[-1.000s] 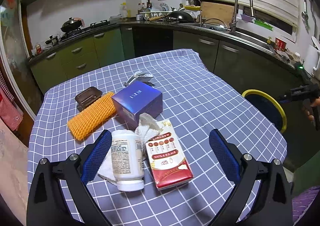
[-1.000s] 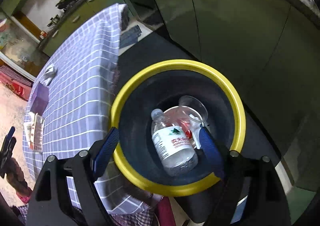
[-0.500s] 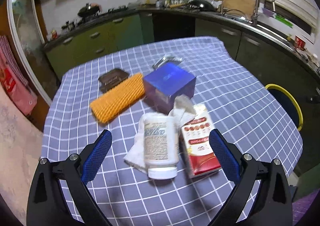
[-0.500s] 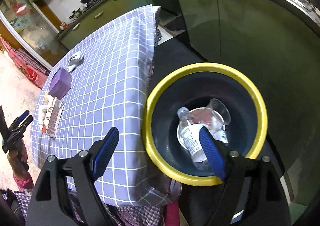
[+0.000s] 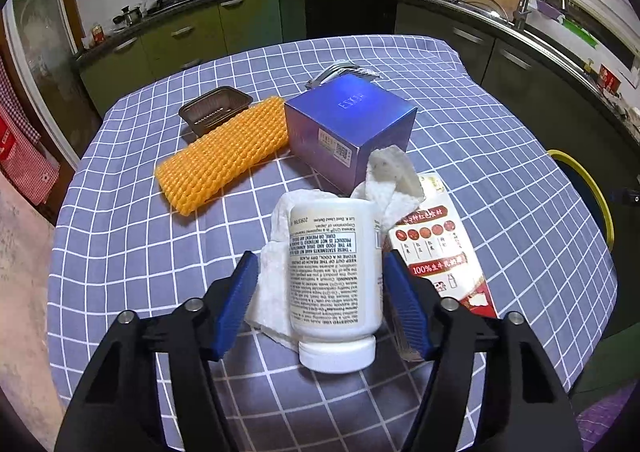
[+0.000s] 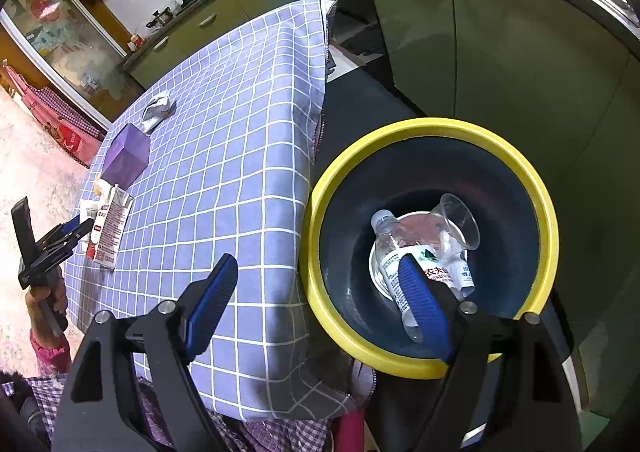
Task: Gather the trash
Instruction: 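Grasp the white pill bottle with the left gripper and lift it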
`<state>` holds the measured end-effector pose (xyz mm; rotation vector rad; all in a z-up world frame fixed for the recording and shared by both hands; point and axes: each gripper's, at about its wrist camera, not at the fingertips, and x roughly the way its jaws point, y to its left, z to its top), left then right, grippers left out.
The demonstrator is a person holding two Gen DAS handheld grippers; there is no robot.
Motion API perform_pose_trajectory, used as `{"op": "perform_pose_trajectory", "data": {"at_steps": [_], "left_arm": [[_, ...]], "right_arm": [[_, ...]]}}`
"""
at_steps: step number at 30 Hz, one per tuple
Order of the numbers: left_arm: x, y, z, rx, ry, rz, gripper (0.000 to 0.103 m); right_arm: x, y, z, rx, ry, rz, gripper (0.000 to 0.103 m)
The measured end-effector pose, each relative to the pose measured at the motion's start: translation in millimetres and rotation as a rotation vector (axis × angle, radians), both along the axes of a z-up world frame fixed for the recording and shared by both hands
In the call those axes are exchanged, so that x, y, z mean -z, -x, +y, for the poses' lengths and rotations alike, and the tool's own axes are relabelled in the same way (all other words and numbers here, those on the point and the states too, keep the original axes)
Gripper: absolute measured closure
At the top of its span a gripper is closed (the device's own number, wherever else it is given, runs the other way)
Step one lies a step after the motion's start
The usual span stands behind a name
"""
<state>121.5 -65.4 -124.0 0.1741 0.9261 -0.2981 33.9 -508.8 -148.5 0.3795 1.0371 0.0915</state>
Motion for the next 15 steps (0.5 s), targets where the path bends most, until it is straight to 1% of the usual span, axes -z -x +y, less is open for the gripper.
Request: {"op": "perform_pose_trajectory", "data": {"at_steps": [10,15], "left_arm": [[6.6,-5.1,-6.0,0.027,0.001,0.015,0.055],[6.4,-5.6,-6.5,0.027,0.003,0.013,0.055]], "right_arm": [[-0.8,-3.8,6.1,-0.012,0.001,0.003,0.025],[-0.8,-3.7,6.6,-0.013,-0.003,0.002,0.025]]}}
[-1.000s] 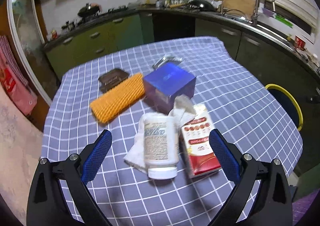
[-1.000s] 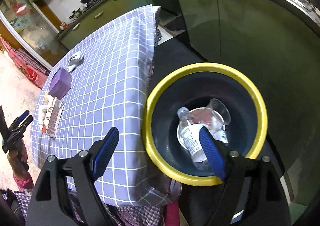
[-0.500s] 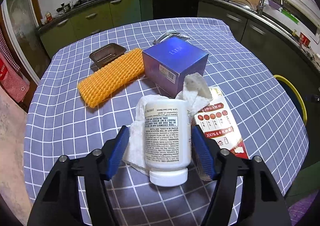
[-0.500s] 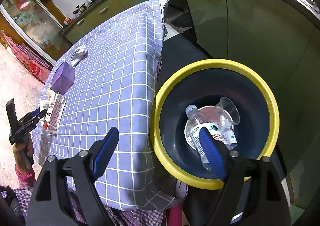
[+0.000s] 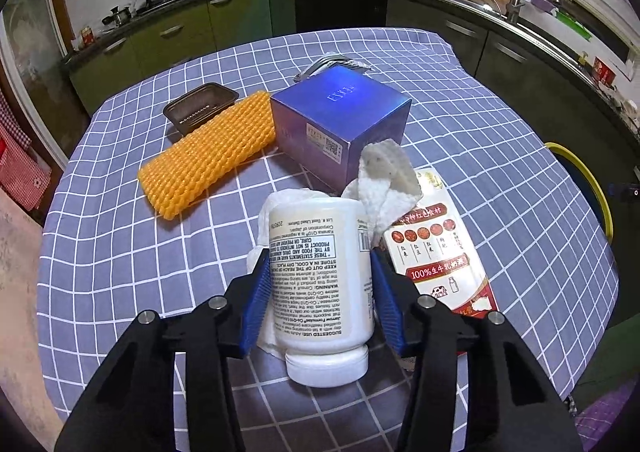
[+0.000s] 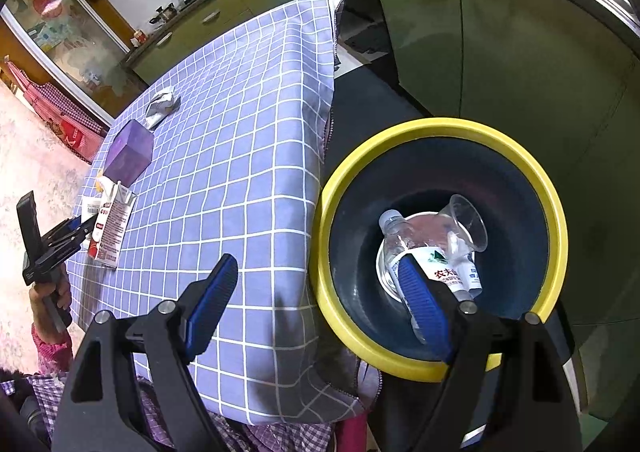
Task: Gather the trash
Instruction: 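Grasp the white pill bottle with the left gripper and lift it, then carry the pill bottle over the bin and release it with the left gripper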
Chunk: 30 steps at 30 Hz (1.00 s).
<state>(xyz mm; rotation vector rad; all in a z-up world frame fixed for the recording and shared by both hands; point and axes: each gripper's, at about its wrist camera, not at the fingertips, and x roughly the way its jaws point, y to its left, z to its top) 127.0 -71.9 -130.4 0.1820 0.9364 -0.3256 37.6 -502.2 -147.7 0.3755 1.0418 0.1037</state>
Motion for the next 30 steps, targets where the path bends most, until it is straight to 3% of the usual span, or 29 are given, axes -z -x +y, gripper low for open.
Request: {"op": "perform_pose_trajectory", "data": {"at_steps": [16,30], "left_arm": [[-34,24,9,-0.022,-0.012,-0.084,0.056],[-81,44,-26,0.086,0.009,-0.172,0.056]], "right_arm": [[-2,0,5,-0.009,-0.002,-0.010,0.025],[-9,10,1,0.001,0.000,-0.037,0.025]]}}
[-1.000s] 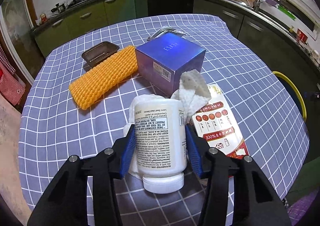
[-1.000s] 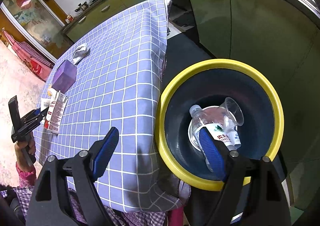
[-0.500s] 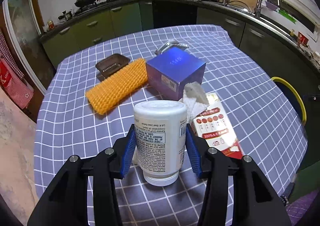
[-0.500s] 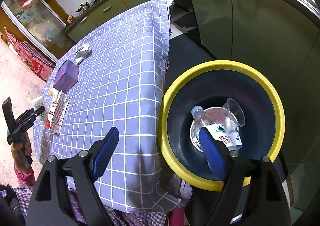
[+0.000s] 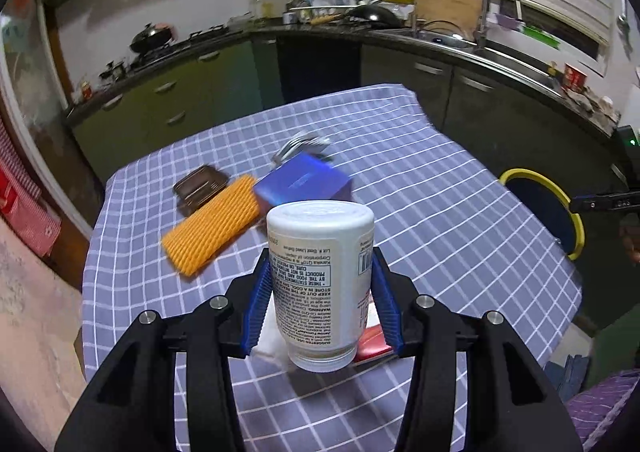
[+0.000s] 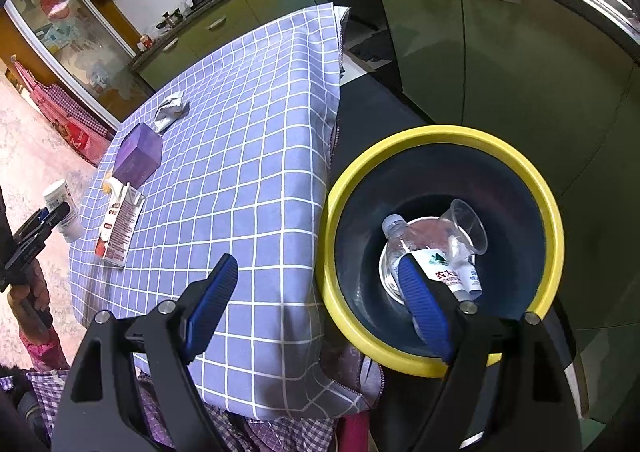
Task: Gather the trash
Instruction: 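Carry the pill bottle over the bin and release it with the left gripper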
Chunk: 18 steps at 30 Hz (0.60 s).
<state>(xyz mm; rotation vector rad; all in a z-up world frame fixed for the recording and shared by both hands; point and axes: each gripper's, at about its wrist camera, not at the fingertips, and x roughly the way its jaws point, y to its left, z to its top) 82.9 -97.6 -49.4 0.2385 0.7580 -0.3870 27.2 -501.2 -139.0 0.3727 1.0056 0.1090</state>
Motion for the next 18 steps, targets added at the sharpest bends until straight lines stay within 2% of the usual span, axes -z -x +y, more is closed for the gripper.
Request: {"op": "perform_pose_trajectory", "data": {"at_steps": [8,18], "left_arm": [[-17,-4,-65,0.152,0.031,-0.013,0.056],[-15,-1,-212,0.456,0.031,0.017,0.056]], "right_arm": [[-5,25,-21,0.060,0.018,-0.021,0.025],[-5,67,-67,0.172,0.013,-0.045,0.025]]}}
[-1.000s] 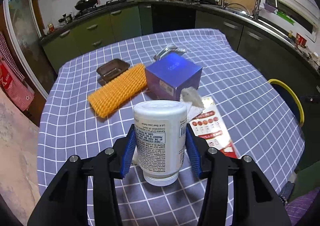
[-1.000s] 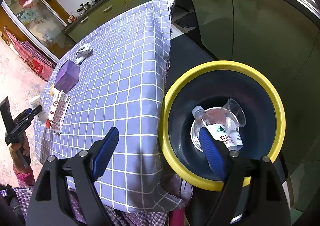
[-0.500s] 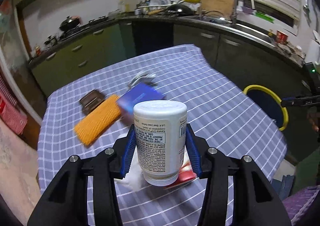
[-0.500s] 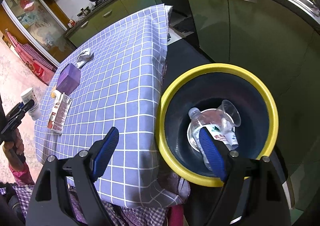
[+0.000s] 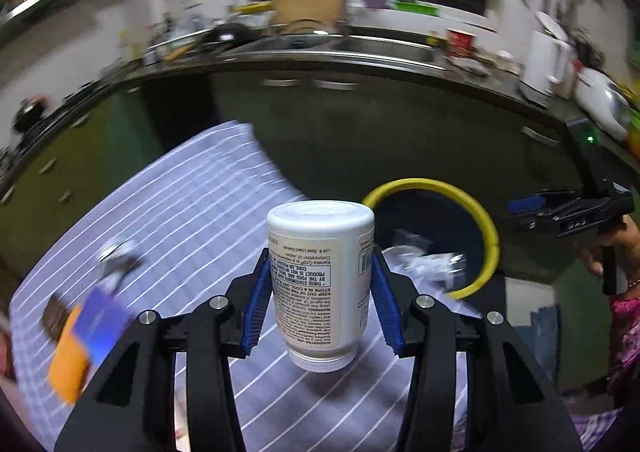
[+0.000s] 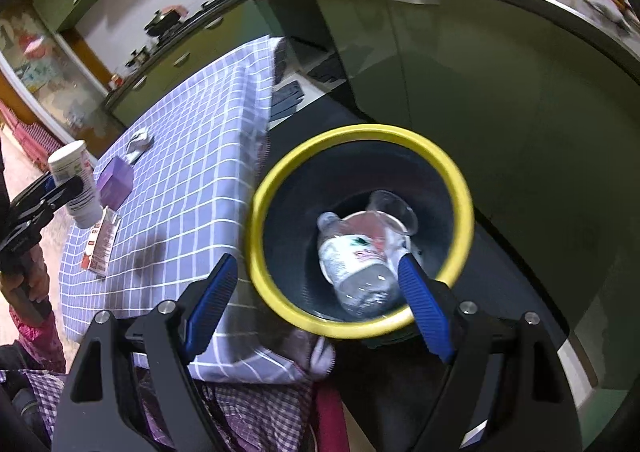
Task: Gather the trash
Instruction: 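Carry the pill bottle over the bin and release it with the left gripper, then grasp the blue box with the right gripper and lift it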
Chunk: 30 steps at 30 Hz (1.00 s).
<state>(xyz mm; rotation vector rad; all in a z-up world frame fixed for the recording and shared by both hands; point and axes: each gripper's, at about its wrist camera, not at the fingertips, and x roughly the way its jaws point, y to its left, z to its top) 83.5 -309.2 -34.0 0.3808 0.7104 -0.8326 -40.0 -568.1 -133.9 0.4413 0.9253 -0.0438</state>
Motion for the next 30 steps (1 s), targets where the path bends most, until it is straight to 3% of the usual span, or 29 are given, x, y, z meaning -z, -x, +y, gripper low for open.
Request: {"op": "perform_pose_trajectory", "data": {"at_steps": [6,13,15,16,17,22,26,30], "left_arm": [[12,4,-87,0.115,-0.019,0.007,0.056],[36,-8,-158,0.151,-0.044,0.039,0.055],[42,-14,-173,0.153,-0.036,0.051,0.045],[45,-17,-175,0.148,-0.032,0.050,0.034],[46,-19,-181,0.139,-0.030,0.038,0.032],[32,-17,-157,0.116,0.021,0.020,0.032],[12,-2,-102,0.081,0.060,-0.053,0.031],[4,7,-45,0.010,0.068,-0.064,0.027]], "right_arm": [[4,22,-21,0.051,-0.020,-0.012,0.025],[14,36,-40,0.092,-0.051,-0.012,0.025],[16,37,-42,0.098,-0.057,-0.011,0.025],[16,37,-42,0.100,-0.058,-0.010,0.025],[16,37,-42,0.101,-0.058,-0.009,0.025],[15,33,-37,0.086,-0.057,-0.010,0.025],[17,22,-28,0.064,-0.057,-0.004,0.025],[16,6,-15,0.025,-0.052,0.005,0.025]]}}
